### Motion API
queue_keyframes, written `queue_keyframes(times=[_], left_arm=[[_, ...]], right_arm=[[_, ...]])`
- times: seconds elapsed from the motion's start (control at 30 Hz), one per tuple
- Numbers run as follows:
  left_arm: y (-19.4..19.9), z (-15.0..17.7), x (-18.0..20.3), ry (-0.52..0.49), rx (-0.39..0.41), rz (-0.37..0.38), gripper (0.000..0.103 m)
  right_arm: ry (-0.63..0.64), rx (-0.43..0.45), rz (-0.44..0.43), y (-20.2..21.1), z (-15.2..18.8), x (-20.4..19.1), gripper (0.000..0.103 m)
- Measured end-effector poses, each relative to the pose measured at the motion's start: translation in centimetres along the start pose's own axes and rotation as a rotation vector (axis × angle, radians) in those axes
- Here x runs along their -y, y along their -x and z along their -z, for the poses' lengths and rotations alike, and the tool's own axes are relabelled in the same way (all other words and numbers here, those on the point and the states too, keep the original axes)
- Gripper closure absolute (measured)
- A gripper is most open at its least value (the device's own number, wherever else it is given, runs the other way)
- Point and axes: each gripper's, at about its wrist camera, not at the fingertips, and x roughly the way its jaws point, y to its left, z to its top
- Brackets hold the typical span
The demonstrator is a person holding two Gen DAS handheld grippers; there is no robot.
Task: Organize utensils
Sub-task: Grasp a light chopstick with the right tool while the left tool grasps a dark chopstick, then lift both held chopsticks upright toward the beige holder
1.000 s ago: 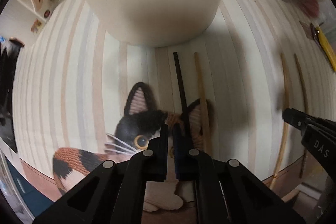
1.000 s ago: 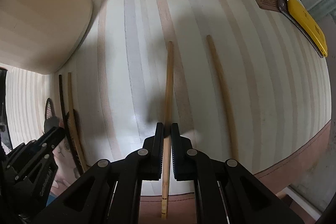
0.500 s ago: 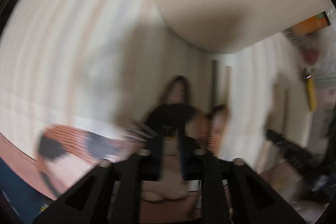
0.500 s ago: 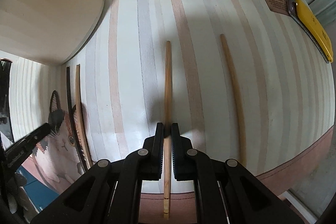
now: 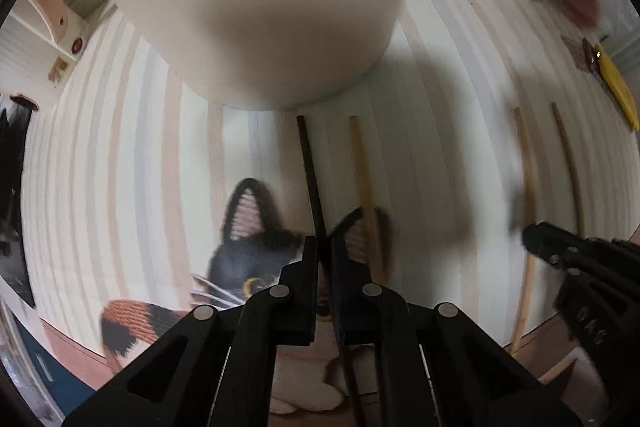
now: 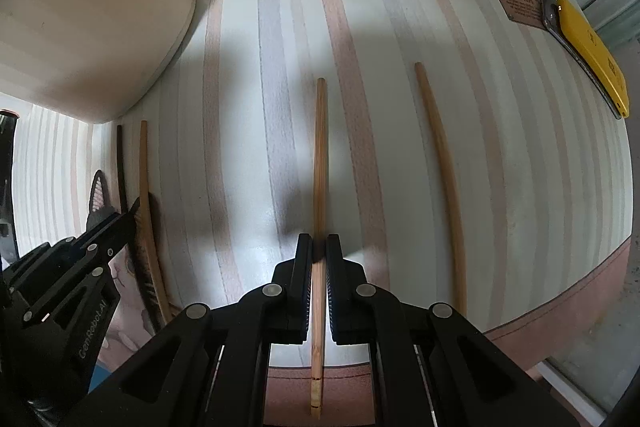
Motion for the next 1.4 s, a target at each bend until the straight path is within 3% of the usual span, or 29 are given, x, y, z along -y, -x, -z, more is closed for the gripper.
queue_keyframes(times=[0.2,0.53,0.6,0.63,0.67,0.83,1.13,1.4], left_arm=[[-0.6,0.3,-5.0,0.044,-0.004,-0.08,0.099],[-1.6,1.1,-10.3,0.194,-0.054,0.019,0.099],[-1.9,1.1,-11.8,0.202,-0.077,0.045,0.096],[-1.7,2.2,-13.1,0.199,-0.083,0.058,0.088],[-1.4,2.9,-12.8,0.193,-0.087,0.074,0.082],[-1.6,3.3,-11.1,0.183,-0.066,0.027,0.082],[-0.9,5.9,-12.4,0.189,-0.058,0.028,0.082],[0.5,5.4,-12.9,0.181,-0.039,0.03,0.085]], right_arm=[[-0.009,0.001,-0.002,-0.3,0.3,0.4,0.096],[0.047,-0.01,-0.044,-0.5,0.3,-1.9,0.096],[0.072,-0.027,-0.037,-0.5,0.3,-2.6,0.095],[0.079,-0.046,-0.042,-0.6,0.4,-2.8,0.095],[0.087,-0.059,-0.04,-0.6,0.5,-3.2,0.094],[0.11,-0.052,-0.016,-0.5,1.2,-4.2,0.093],[0.119,-0.044,0.038,-0.1,1.6,-5.7,0.093],[0.134,-0.034,0.073,-1.1,1.6,-6.1,0.093]])
